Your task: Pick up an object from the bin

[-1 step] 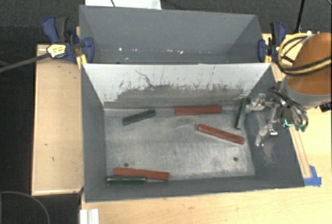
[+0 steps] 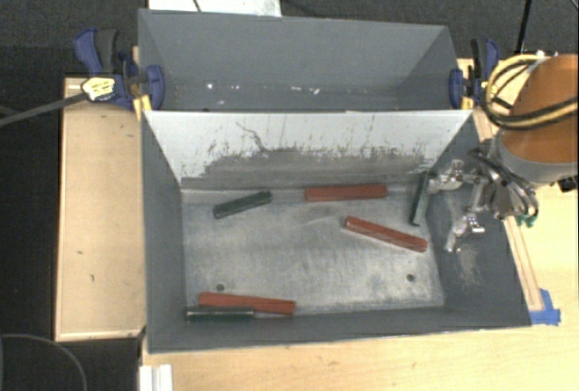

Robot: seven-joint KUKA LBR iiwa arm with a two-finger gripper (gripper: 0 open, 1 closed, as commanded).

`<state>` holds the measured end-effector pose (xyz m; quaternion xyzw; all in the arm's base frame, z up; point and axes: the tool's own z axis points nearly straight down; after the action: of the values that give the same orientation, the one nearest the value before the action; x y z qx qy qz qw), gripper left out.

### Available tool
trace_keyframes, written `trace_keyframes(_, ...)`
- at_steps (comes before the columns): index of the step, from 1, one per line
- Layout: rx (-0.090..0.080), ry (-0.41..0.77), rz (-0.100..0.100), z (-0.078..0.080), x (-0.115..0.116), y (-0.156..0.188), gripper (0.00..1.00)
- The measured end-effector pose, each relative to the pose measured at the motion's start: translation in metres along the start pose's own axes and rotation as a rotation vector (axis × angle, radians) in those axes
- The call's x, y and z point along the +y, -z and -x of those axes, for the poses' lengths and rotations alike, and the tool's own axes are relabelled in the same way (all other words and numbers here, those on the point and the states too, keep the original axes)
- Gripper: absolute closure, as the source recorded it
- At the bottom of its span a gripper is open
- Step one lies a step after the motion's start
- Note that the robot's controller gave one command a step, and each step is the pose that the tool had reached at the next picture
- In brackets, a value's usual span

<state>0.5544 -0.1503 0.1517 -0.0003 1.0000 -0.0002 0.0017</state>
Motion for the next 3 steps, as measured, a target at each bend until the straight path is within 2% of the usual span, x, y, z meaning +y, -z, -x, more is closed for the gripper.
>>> trace_keyframes(1, -0.002, -0.039, 0.0, 0.0203, 0.0674, -0.0787, 0.0)
trace_keyframes(2, -0.001, -0.038, 0.0, 0.0176, 0.0612, -0.0729, 0.0)
trace_keyframes(3, -0.003, -0.039, -0.002, 0.0217, 0.0657, -0.0764, 0.0)
